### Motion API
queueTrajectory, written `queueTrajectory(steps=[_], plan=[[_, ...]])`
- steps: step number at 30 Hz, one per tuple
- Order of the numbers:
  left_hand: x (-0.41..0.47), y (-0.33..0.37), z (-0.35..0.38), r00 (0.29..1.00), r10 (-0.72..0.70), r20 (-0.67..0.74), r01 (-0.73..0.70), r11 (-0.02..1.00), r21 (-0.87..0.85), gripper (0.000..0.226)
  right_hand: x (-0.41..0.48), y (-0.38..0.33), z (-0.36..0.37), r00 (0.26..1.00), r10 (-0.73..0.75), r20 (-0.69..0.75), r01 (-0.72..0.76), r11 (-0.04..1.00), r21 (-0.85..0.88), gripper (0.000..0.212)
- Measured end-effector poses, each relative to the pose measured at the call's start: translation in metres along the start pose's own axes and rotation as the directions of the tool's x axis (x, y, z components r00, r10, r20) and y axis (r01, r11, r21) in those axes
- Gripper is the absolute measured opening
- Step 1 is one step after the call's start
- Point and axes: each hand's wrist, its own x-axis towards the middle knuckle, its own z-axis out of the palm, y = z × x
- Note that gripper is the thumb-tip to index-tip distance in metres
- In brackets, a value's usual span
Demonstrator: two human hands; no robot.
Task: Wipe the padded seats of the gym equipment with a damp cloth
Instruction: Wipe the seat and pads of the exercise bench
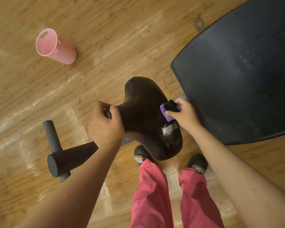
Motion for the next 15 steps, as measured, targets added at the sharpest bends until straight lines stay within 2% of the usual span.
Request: queueTrajectory(steps=[3, 9, 12, 15], plan=[[-0.001, 0.001, 0.000, 1.000, 0.005, -0.003, -0.005, 1.000, 0.002, 0.022, -0.010, 0.012, -0.005, 1.000, -0.015, 0.022, 0.016, 1.000, -0.020, 0.026], [0.000, 0.001, -0.001, 1.000, 0.022, 0.005, -0.022, 1.000, 0.001, 0.026, -0.001, 0.033, -0.014, 0.991, 0.099, -0.085, -0.114, 0.974, -0.195, 0.021], [-0.001, 0.002, 0.000, 1.000, 0.021, 0.012, -0.021, 1.000, 0.009, 0.028, -0.009, 0.029, -0.008, 0.991, 0.080, -0.104, -0.090, 0.991, -0.098, 0.023], [-0.002, 0.003, -0.001, 1.000, 0.013, 0.017, -0.013, 1.000, 0.012, 0.026, -0.030, 0.028, -0.005, 0.998, 0.029, -0.057, -0.032, 0.998, -0.049, 0.024]])
